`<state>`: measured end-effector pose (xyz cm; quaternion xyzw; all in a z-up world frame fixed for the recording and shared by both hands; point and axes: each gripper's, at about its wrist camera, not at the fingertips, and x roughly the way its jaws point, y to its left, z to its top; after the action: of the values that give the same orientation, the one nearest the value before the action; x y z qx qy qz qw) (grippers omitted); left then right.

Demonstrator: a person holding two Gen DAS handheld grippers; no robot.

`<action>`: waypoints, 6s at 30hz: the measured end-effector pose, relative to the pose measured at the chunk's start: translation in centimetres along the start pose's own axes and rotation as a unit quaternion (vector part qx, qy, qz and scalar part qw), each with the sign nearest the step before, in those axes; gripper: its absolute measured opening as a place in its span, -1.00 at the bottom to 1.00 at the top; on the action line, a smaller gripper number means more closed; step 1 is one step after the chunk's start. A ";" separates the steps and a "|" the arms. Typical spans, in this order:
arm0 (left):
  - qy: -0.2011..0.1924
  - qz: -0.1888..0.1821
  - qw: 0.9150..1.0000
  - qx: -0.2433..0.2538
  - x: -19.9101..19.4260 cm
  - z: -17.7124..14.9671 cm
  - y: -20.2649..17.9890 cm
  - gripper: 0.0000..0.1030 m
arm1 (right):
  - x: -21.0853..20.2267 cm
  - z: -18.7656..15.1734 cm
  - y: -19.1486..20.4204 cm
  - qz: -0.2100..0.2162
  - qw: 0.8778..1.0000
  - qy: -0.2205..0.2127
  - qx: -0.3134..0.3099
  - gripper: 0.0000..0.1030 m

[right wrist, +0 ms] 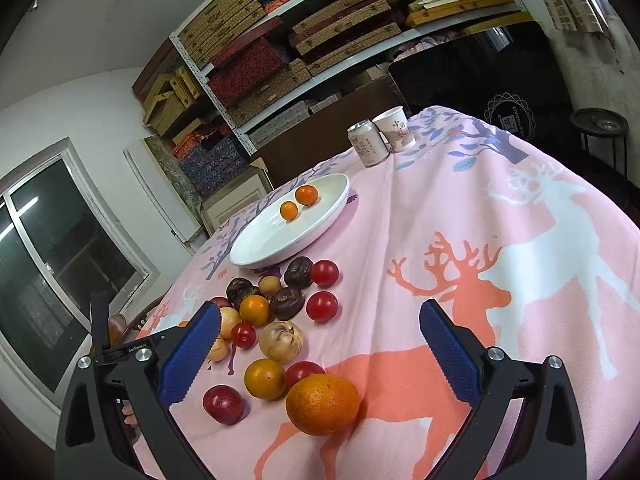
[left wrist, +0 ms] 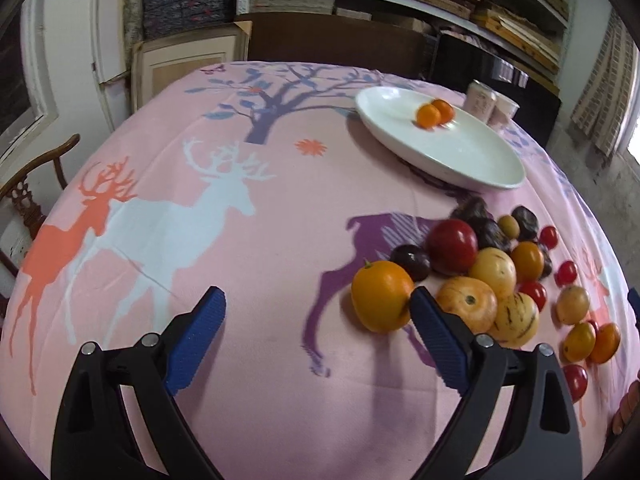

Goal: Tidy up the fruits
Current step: 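Move the left gripper to a yellow-orange fruit while the right approaches the large orange, then grasp and lift the orange with the left gripper while the right lifts the large orange, then lower both held oranges onto the white plate and open both grippers, then move the left gripper to the dark purple plum while the right approaches a red tomato, then close the left gripper on the plum while the right gripper grasps the red tomato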

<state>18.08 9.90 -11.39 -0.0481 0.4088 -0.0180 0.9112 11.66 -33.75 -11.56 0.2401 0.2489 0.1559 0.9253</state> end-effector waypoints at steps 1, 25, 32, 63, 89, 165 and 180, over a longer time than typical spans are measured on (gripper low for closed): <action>0.005 -0.015 1.000 -0.008 0.2 0.0 0.2 0.76 | 0.0 0.0 -0.2 0.001 1.000 0.000 0.006 0.93; 0.019 -0.084 0.994 0.070 2.0 0.8 -3.2 -0.06 | 0.5 -3.4 5.6 -0.076 0.980 0.081 -0.162 0.60; 0.041 -0.107 0.991 0.074 2.6 0.5 -3.7 -0.04 | 1.2 -4.4 4.1 -0.090 0.979 0.127 -0.129 0.23; 0.023 -0.078 0.995 0.063 2.6 0.8 -3.4 -0.28 | 2.3 -4.2 3.2 -0.083 0.979 0.155 -0.100 -0.08; -0.003 -0.059 0.996 0.059 8.5 13.9 -8.4 -0.29 | 20.9 10.7 10.7 -0.059 0.970 0.147 -0.186 -0.08; 0.034 -0.067 0.992 0.099 1.7 -0.6 -5.0 -0.02 | 6.8 3.6 1.9 -0.035 0.998 0.038 -0.032 0.93; 0.043 -0.083 0.986 0.137 0.8 -2.2 -6.3 -0.17 | 3.9 0.5 3.5 -0.009 0.996 0.054 -0.071 0.93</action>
<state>17.01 3.44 -12.84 0.0446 0.4356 -0.1515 0.8862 14.59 -29.41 -10.86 0.1626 0.2892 0.1775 0.9265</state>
